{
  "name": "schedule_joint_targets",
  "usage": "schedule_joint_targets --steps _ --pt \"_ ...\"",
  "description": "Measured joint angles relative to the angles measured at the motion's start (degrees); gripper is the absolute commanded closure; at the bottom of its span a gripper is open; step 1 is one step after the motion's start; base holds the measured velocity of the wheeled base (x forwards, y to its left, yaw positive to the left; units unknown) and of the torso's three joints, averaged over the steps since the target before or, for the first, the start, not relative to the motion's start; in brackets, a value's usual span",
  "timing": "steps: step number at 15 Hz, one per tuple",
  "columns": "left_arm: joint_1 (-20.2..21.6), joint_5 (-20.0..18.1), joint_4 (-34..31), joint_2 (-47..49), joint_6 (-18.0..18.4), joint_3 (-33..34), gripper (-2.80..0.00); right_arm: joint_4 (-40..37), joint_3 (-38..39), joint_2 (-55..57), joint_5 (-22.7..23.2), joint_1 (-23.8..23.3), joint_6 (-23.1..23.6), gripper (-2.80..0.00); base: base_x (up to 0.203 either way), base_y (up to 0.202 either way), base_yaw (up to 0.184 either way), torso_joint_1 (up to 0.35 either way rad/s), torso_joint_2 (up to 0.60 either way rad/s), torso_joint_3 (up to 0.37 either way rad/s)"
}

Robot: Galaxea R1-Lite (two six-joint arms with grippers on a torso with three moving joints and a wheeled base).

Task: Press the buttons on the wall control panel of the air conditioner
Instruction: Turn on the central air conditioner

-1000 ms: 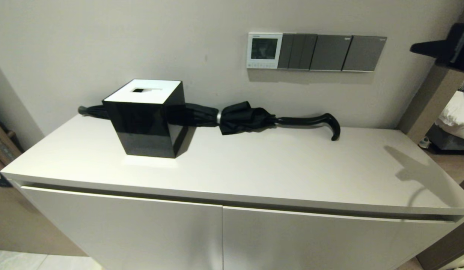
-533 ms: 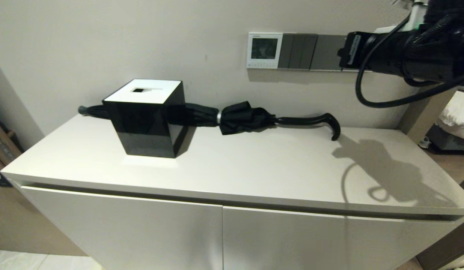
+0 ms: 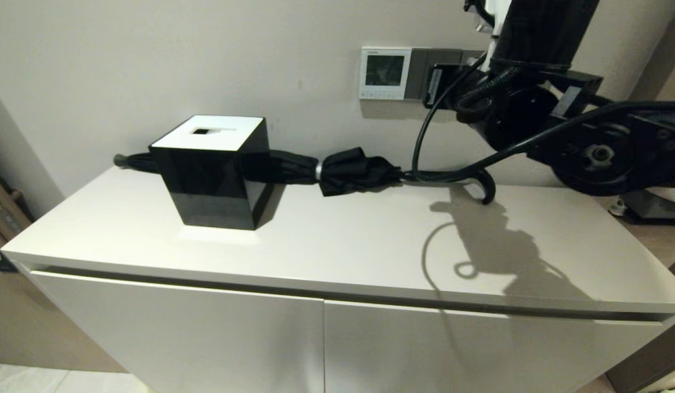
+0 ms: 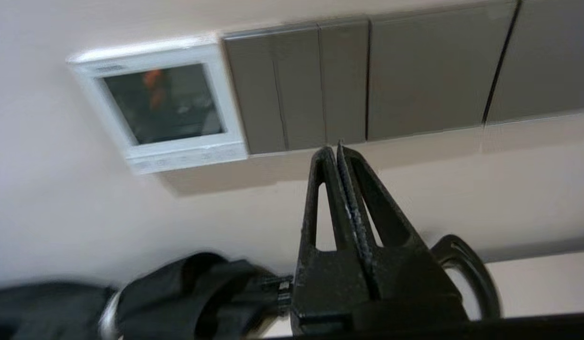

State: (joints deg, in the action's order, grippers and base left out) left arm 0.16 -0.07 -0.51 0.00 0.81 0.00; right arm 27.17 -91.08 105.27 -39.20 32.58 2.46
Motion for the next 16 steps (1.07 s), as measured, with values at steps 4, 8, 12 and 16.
schedule_joint_targets --steps 4,8,12,16 --pt "-0.02 -0.02 0.02 0.00 -0.03 0.00 0.00 10.60 1.88 4.18 -4.26 1.09 0.93 0.00 0.000 0.000 0.000 0.000 0.00 0.000" --pt "0.00 -0.02 0.00 0.00 0.00 0.00 0.00 17.64 1.88 8.35 -5.44 2.14 5.05 0.00 0.000 0.000 0.000 0.000 0.00 0.000" --pt "-0.02 -0.04 0.02 0.00 0.00 0.00 0.00 19.82 -2.28 13.79 -4.76 2.26 6.58 0.00 0.000 0.000 0.000 0.000 0.00 0.000" --pt "0.00 -0.02 0.02 0.00 -0.02 0.00 0.00 19.34 -8.32 18.01 -4.22 2.20 7.57 0.00 0.000 0.000 0.000 0.000 0.00 0.000"
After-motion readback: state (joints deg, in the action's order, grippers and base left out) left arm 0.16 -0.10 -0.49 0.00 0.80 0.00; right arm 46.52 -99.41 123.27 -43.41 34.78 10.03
